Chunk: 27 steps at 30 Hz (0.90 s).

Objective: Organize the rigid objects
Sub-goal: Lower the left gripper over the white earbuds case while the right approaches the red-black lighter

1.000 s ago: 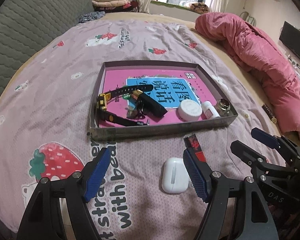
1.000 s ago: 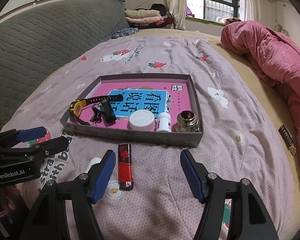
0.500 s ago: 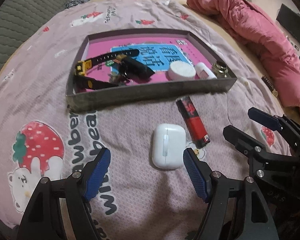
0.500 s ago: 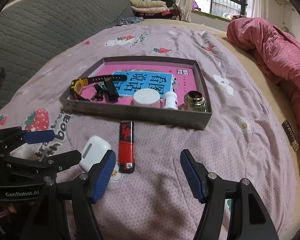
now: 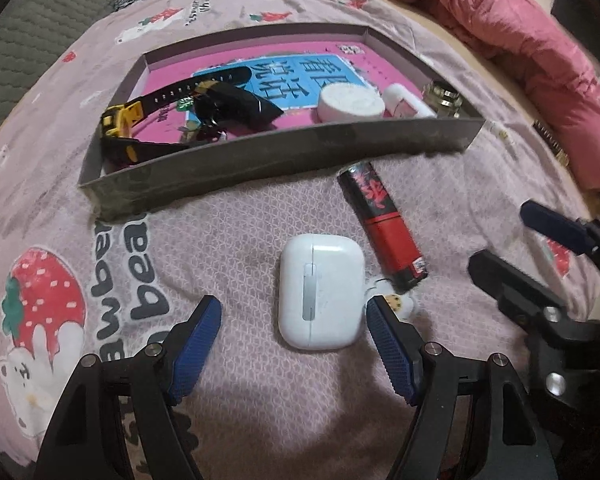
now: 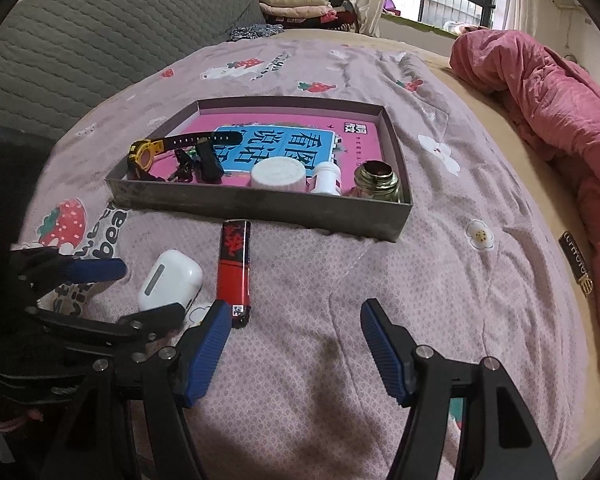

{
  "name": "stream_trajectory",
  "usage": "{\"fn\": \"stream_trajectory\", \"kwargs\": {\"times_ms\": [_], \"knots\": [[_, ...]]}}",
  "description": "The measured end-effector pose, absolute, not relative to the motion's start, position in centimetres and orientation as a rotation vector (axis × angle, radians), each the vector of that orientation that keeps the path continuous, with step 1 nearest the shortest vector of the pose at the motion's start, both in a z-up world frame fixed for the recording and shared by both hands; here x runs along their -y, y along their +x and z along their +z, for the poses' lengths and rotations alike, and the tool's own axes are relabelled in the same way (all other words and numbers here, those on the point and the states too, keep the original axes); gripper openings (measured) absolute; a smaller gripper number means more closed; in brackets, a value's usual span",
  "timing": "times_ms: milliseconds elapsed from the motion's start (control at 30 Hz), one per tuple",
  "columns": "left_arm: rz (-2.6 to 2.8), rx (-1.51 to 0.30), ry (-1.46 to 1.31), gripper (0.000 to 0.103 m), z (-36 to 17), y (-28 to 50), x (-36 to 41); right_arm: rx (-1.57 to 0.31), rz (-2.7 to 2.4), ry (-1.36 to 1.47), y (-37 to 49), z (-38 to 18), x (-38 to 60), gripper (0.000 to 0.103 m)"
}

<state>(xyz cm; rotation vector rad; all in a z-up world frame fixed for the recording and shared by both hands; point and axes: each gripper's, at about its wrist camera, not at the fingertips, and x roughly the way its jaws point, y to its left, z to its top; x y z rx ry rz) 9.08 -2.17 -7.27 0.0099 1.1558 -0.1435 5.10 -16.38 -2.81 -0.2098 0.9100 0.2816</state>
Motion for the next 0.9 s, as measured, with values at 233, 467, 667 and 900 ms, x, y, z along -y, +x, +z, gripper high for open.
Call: {"fn": "stream_trajectory", "kwargs": {"times_ms": [233, 467, 667, 900], "knots": [[-0.124, -1.149, 0.025, 0.079, -8.4, 9.6, 1.7, -0.947, 0.307, -0.202, 7.1, -3.4, 15.7, 0.067], [-0.083, -1.132, 0.019, 0.079, -8.4, 10.0, 0.0, -0.995, 0.345, -0.235, 9.0, -4.6, 13.6, 0.067], [-0.073, -1.125, 0.011, 0.078, -8.5, 9.6, -1.9, -1.020, 0.345, -0.269, 10.1, -6.1, 11.7, 0.067], [-0.072, -1.119, -0.040, 0.073, -8.5, 10.1, -2.5, -1.013, 0.277, -0.260, 10.6, -6.7, 11.7, 0.056]]}}
